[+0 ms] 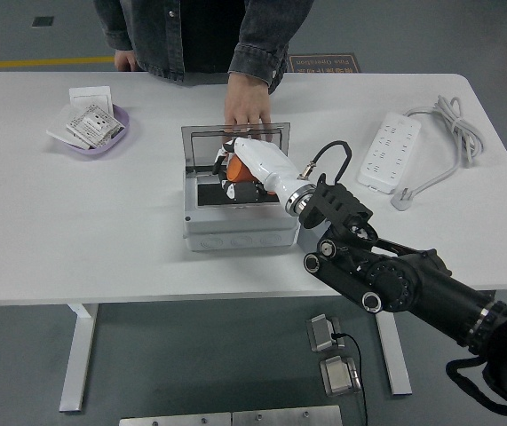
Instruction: Pick up the cylinder from the cube,place it in the box,flap close box
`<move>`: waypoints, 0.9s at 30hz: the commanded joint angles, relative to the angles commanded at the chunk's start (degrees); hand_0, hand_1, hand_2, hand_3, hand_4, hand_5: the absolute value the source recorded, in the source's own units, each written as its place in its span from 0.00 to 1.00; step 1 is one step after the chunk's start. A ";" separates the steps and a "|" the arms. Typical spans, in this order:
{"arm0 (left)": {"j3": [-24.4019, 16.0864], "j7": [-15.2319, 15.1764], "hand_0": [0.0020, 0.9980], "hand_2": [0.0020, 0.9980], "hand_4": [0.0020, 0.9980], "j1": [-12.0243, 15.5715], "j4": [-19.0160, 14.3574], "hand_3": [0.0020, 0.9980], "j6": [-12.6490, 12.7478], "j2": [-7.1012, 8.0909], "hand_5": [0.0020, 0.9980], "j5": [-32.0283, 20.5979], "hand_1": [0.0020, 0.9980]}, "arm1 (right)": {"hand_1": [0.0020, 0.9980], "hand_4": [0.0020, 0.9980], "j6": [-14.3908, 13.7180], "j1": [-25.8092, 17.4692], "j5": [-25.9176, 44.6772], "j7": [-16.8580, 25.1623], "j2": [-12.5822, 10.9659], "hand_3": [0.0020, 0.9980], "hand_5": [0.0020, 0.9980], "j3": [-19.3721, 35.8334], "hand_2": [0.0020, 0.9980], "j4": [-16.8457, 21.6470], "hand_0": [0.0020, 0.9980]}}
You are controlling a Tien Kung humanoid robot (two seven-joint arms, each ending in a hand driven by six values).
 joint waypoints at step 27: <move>-0.61 0.07 0.70 0.63 0.75 -0.42 0.00 0.66 -0.35 0.16 0.54 1.48 0.70 | 0.17 0.22 2.69 5.44 6.87 1.25 1.26 0.44 0.11 -8.86 0.36 -9.38 0.10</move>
